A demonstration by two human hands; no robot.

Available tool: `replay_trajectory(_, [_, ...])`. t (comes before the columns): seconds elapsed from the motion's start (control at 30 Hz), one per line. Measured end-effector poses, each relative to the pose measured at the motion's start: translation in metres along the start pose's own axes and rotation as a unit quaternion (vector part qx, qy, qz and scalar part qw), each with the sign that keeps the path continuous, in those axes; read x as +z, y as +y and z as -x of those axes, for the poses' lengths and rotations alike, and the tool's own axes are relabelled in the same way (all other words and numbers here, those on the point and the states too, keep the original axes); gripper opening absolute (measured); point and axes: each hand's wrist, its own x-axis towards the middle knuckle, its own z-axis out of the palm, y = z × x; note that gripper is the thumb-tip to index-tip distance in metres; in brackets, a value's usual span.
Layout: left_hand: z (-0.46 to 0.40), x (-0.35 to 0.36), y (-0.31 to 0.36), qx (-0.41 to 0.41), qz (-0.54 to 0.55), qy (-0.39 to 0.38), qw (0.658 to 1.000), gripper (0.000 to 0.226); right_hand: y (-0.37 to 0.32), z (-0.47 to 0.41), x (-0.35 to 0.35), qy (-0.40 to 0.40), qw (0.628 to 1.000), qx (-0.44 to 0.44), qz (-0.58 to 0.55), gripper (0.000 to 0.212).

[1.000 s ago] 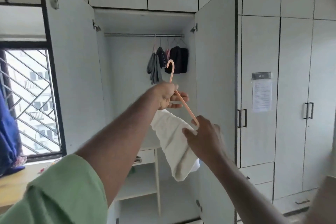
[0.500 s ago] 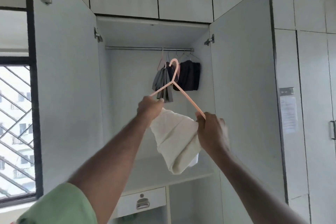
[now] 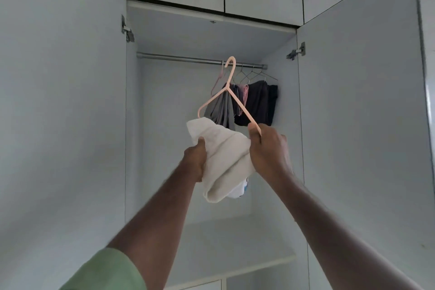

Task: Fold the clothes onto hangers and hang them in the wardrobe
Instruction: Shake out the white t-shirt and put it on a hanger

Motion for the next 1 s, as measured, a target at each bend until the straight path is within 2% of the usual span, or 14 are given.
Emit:
replay_trajectory(0.1, [-0.030,0.006,-0.003,0.031,0.010,0.010,0.999,0.039,0.019,-0.025,0.029,0.011,1.000,-0.016,-0.015,0.045])
replay_trajectory(0.17, [-0.051,0.011,-0.009,0.021,0.005,0.010,1.000,0.027,0.032,-0.046,0.047,0.015,0.999,-0.027,-0.022,0.044])
replay_trajectory(0.27, [-0.091,0.015,-0.018,0.009,-0.025,-0.012,1.000,0.029,0.052,-0.083,0.075,0.018,0.999,-0.042,-0.018,0.042])
replay_trajectory(0.4, [-0.128,0.021,-0.019,0.015,-0.075,-0.020,0.997,0.020,0.077,-0.137,0.107,0.028,0.999,-0.045,-0.007,0.040])
replay_trajectory(0.6, [-0.173,0.028,-0.007,0.049,-0.154,-0.055,0.985,0.024,0.102,-0.194,0.150,0.038,0.998,-0.040,-0.034,0.037])
replay_trajectory(0.77, [-0.233,0.009,0.026,0.100,-0.276,0.047,0.955,0.034,0.097,-0.231,0.181,0.039,0.997,-0.068,-0.024,0.036])
replay_trajectory(0.87, [-0.273,-0.005,0.059,0.159,-0.307,0.105,0.933,0.045,0.088,-0.260,0.200,0.050,0.996,-0.071,0.012,0.030])
replay_trajectory(1.0, [-0.320,-0.019,0.100,0.237,-0.361,0.135,0.892,0.044,0.075,-0.300,0.229,0.065,0.993,-0.080,0.054,0.038])
